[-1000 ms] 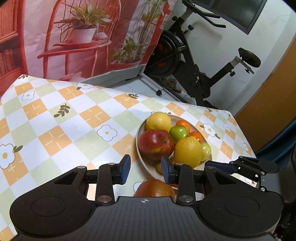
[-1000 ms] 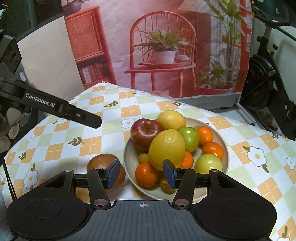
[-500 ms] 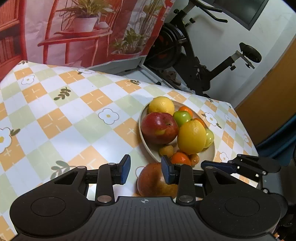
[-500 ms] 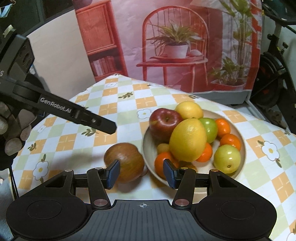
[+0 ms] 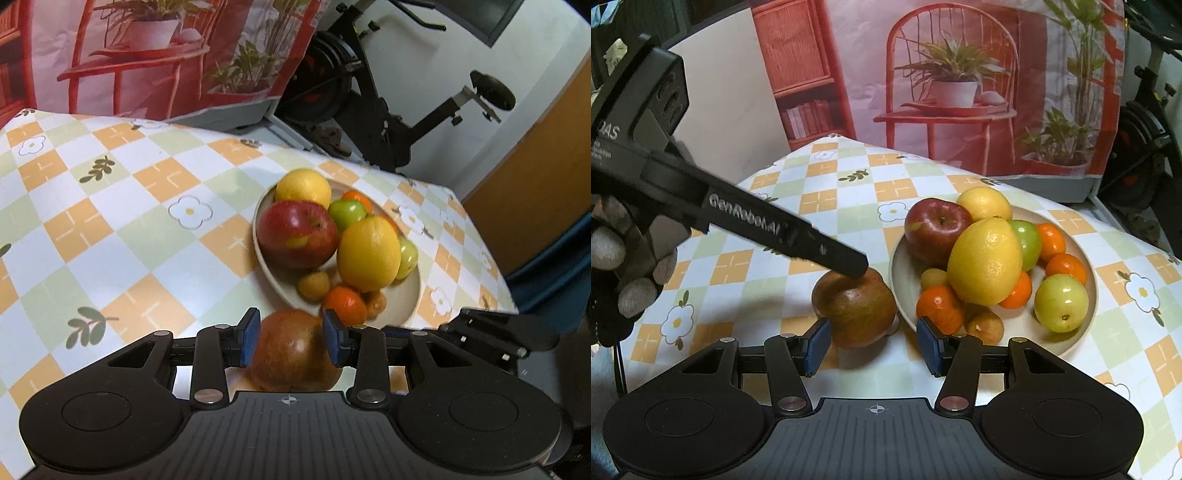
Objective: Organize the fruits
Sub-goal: 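Open the right gripper and move it to the brown-red apple, then close the right gripper on the brown-red apple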
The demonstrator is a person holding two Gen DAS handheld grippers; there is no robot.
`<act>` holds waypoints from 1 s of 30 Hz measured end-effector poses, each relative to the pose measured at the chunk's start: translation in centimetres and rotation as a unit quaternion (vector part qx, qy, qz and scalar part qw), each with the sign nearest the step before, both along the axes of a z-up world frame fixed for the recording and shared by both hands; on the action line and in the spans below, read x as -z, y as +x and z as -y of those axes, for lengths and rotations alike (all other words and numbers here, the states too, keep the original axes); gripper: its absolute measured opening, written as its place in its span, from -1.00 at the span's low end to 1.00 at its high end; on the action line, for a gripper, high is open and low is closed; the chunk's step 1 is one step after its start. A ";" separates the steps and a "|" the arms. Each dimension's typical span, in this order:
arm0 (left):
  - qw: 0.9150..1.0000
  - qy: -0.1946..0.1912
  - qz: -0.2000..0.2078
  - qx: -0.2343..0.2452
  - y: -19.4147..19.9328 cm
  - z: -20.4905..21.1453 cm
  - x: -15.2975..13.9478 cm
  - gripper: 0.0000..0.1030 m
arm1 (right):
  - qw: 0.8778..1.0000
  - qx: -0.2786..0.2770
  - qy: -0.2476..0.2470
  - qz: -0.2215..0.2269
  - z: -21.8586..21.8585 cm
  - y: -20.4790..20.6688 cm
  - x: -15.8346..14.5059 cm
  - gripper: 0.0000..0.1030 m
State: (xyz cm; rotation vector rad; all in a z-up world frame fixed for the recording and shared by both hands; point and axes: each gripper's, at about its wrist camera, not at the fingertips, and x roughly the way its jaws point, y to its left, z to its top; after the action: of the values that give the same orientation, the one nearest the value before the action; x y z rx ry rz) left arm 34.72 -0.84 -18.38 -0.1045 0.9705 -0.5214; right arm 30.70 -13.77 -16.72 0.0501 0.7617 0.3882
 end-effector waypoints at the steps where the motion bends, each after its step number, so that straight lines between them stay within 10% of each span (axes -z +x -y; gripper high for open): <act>1: 1.000 -0.003 -0.001 0.000 -0.1 -0.2 0.1 -0.23 | 1.000 -0.002 0.000 0.000 -0.1 0.0 0.0 -0.07; 30: 0.997 -0.005 0.009 -0.078 1.3 -5.4 1.0 -0.14 | 0.998 -0.040 -0.040 0.002 -4.9 2.6 0.9 -0.11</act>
State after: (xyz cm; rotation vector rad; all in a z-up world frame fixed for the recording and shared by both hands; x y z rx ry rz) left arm 36.03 4.58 -19.41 -0.1824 0.9345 -0.3828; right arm 33.33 -8.86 -17.59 -0.0561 0.7763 0.4327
